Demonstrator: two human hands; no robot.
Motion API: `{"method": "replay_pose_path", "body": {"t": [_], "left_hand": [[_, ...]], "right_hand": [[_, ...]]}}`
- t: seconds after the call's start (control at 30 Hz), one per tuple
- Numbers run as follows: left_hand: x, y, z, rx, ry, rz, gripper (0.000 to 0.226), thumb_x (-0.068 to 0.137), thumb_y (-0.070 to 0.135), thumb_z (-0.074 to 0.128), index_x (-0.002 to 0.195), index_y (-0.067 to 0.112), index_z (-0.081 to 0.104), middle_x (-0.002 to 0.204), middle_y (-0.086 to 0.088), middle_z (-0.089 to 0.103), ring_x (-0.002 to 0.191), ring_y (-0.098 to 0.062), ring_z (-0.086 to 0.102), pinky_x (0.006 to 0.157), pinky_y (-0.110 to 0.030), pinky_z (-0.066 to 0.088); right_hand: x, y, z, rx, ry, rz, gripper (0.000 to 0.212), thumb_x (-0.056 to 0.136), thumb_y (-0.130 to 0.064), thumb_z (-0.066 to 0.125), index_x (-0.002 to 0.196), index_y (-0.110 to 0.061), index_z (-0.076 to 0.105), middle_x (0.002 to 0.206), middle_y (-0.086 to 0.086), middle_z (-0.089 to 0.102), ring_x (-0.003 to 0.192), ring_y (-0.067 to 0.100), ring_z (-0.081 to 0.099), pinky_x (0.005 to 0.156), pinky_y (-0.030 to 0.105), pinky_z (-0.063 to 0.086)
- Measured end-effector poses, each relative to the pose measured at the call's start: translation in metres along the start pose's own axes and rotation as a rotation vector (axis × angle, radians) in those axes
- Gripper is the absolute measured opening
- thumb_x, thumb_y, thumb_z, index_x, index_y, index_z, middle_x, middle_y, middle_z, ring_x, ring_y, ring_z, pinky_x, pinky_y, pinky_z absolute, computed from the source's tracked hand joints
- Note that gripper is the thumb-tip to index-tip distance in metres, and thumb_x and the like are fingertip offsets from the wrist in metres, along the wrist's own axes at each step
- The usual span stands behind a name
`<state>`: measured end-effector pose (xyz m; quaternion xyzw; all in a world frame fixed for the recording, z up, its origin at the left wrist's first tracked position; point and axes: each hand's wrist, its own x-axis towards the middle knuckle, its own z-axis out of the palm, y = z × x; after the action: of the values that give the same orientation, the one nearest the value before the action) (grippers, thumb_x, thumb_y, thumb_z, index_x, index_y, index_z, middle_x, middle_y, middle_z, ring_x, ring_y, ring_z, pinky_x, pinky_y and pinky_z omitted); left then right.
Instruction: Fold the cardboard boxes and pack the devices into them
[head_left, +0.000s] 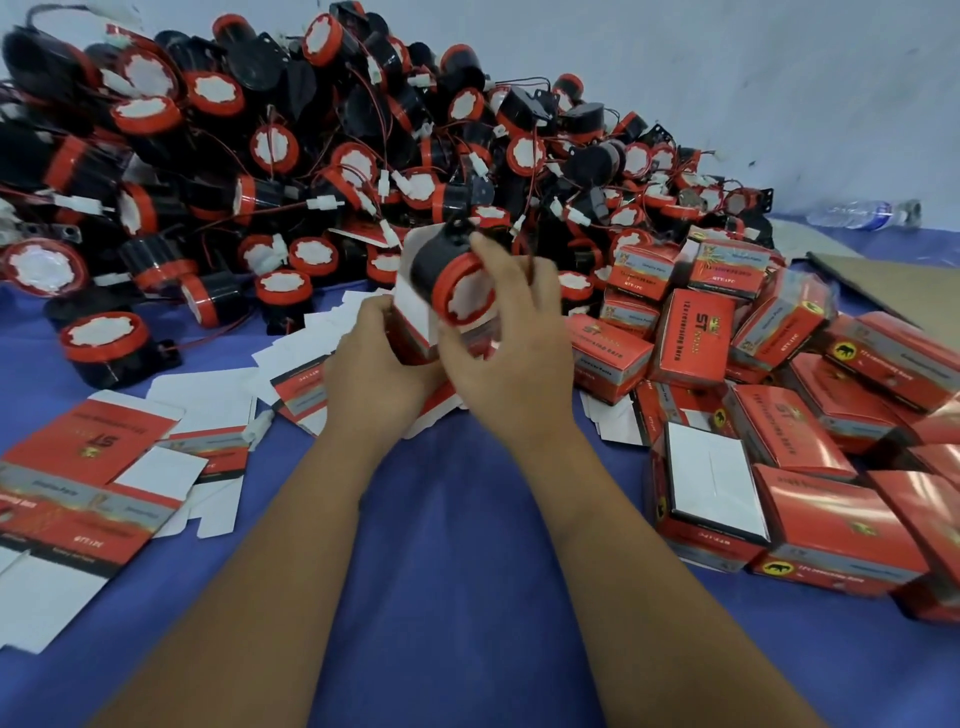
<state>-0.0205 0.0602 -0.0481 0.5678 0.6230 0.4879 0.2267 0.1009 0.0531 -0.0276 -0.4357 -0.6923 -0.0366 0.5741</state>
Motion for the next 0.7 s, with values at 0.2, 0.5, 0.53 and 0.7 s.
{"method": "replay_pose_path", "body": {"t": [0.2, 0.5, 0.53, 0.7], "left_hand": [[0.001, -0.001, -0.002, -0.007, 0.0, -0.006, 0.049, 0.078, 0.029, 0.079, 0.119, 0.025, 0.051, 0.108, 0.007, 0.066, 0.097, -0.02, 0.064, 0.086, -0.049, 0.055], [0.001, 0.001, -0.001, 0.154, -0.068, 0.012, 0.055, 0.081, 0.03, 0.074, 0.129, 0.021, 0.049, 0.114, 0.0, 0.067, 0.103, -0.026, 0.061, 0.092, -0.051, 0.05], [0.001, 0.002, -0.001, 0.161, -0.079, 0.008, 0.056, 0.082, 0.031, 0.074, 0.13, 0.021, 0.048, 0.115, -0.001, 0.066, 0.104, -0.027, 0.061, 0.092, -0.052, 0.05], [-0.003, 0.009, -0.002, 0.086, -0.08, -0.02, 0.044, 0.079, 0.051, 0.053, 0.12, 0.036, 0.053, 0.108, 0.012, 0.065, 0.105, -0.022, 0.06, 0.091, -0.046, 0.049]], "right_hand": [[-0.003, 0.004, 0.003, -0.207, -0.132, 0.057, 0.054, 0.08, -0.04, 0.069, 0.129, -0.023, 0.052, 0.113, -0.001, 0.051, 0.081, 0.018, 0.057, 0.052, 0.027, 0.046], [-0.006, 0.011, 0.006, -0.284, -0.28, 0.119, 0.037, 0.091, -0.046, 0.059, 0.12, -0.022, 0.06, 0.113, -0.005, 0.058, 0.09, 0.017, 0.059, 0.061, 0.028, 0.041], [-0.005, 0.011, 0.007, -0.322, -0.293, 0.116, 0.033, 0.093, -0.046, 0.057, 0.112, -0.021, 0.064, 0.109, -0.005, 0.058, 0.087, 0.016, 0.058, 0.06, 0.028, 0.04], [-0.001, 0.013, 0.008, -0.288, -0.372, 0.204, 0.032, 0.101, -0.035, 0.045, 0.093, -0.015, 0.069, 0.09, -0.007, 0.045, 0.072, 0.015, 0.048, 0.054, 0.029, 0.032]]}}
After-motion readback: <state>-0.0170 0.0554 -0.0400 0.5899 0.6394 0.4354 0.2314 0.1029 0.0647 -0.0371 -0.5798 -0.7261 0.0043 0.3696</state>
